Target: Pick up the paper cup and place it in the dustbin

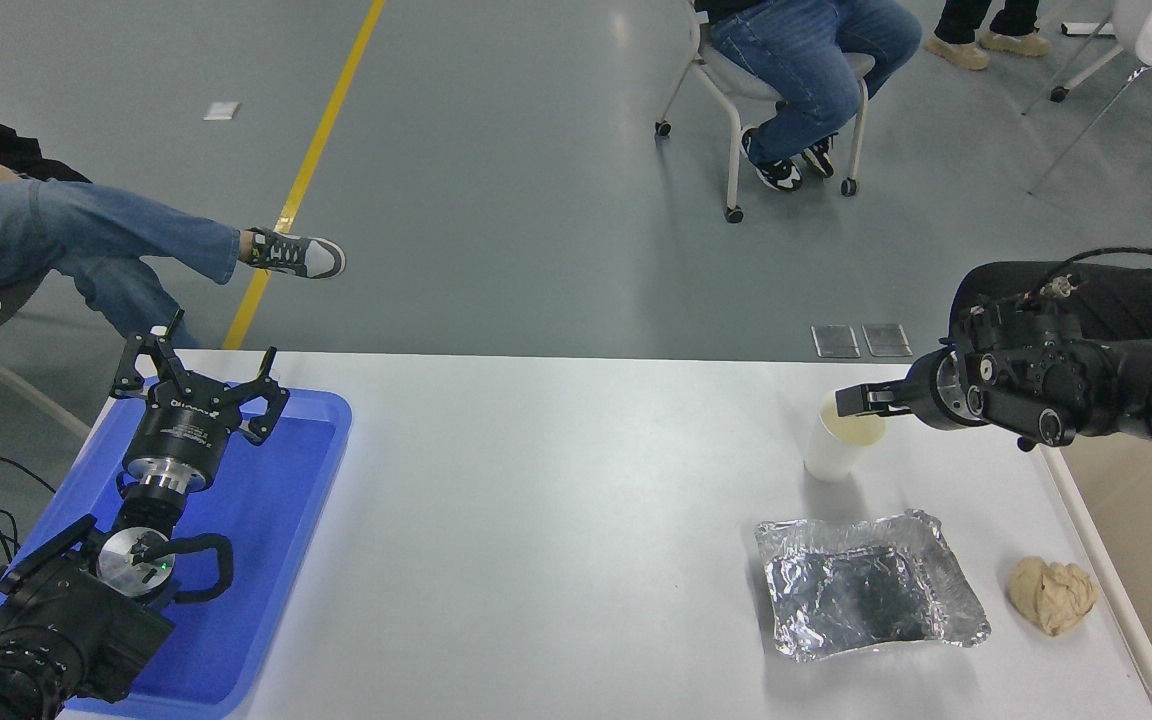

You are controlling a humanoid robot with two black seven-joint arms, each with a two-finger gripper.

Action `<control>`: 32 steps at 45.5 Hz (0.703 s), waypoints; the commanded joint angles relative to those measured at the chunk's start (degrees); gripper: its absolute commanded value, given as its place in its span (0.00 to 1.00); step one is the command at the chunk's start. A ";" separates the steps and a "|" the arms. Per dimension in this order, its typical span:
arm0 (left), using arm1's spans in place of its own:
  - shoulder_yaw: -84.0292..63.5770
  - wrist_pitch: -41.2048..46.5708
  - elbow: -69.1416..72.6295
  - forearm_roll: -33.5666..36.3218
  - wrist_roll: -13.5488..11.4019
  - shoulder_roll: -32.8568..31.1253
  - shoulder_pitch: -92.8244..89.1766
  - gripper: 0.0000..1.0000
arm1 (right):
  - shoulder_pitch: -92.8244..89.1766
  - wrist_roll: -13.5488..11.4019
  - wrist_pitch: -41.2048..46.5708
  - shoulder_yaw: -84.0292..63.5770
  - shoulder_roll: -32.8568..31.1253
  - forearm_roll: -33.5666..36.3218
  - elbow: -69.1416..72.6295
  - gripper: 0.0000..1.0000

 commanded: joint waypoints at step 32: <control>0.00 0.00 0.02 0.00 0.01 0.00 0.00 1.00 | -5.18 0.06 -1.97 2.31 1.38 0.08 -4.10 0.00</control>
